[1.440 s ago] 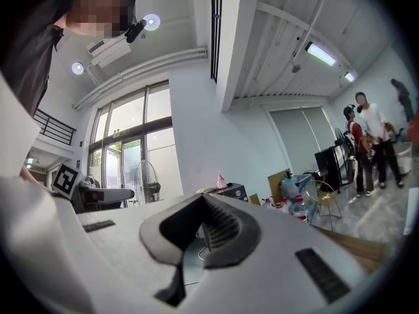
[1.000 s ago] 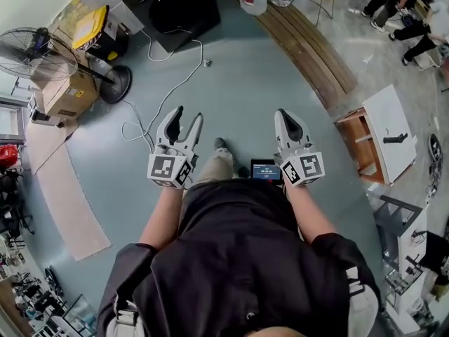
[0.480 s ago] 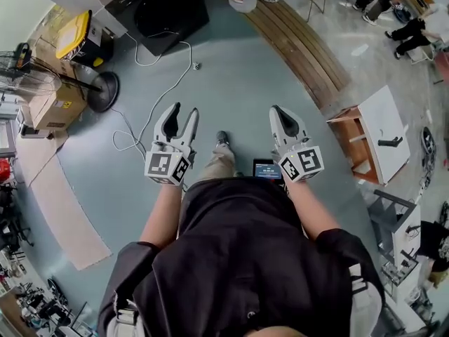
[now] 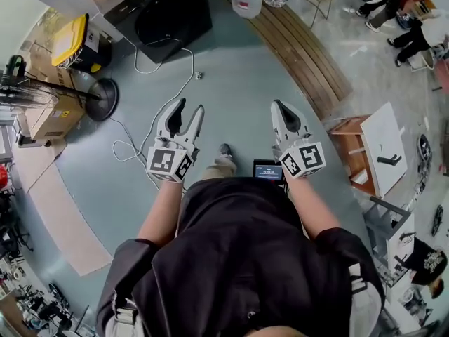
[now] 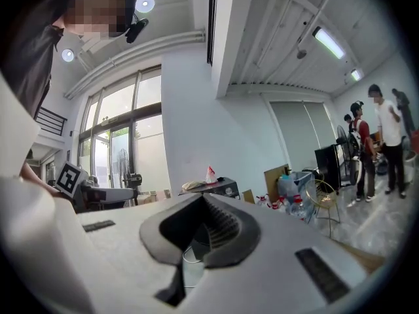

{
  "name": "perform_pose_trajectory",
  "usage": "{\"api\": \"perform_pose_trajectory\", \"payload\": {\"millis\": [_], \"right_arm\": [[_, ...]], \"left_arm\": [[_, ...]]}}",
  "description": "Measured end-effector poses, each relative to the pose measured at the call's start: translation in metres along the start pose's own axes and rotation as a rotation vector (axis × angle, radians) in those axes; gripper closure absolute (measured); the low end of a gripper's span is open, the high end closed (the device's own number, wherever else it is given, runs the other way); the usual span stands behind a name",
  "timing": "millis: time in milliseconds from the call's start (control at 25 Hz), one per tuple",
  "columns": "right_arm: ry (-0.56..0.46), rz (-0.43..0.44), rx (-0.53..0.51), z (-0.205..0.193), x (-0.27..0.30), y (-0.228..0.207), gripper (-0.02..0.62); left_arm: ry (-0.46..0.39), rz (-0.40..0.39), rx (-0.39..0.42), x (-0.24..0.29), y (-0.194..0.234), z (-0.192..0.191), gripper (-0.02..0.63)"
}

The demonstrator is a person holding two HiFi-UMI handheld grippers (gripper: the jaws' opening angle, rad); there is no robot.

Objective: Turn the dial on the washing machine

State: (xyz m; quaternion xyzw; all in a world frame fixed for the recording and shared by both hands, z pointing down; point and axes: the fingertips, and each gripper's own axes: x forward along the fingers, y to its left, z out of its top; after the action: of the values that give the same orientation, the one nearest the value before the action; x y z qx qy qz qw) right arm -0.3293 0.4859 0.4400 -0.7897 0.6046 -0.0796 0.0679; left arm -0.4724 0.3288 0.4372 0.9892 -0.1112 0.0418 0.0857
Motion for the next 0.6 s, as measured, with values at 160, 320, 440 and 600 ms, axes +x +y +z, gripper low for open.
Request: {"api": "perform_pose_trajectory", "payload": {"millis": [160,320,440,600], "right_arm": [[0.008,-0.009,-0.023,0.006,0.034,-0.005,0.595],[0.009,-0.018,-0.036,0.014,0.062,-0.004,0.595],[0.007,-0.032,-0.044,0.02,0.08,-0.01,0.595],[0.01,-0.053,-0.052,0.024,0.096,-0.024,0.595]], "left_arm": [[0.0,-0.023,0.019,0.022,0.021,0.004,0.42],[0.015,-0.051,0.108,0.036,0.04,0.005,0.422],[0.01,-0.061,0.103,0.048,0.054,0.006,0.422],[0.02,-0.088,0.124,0.069,0.059,0.003,0.425]]}}
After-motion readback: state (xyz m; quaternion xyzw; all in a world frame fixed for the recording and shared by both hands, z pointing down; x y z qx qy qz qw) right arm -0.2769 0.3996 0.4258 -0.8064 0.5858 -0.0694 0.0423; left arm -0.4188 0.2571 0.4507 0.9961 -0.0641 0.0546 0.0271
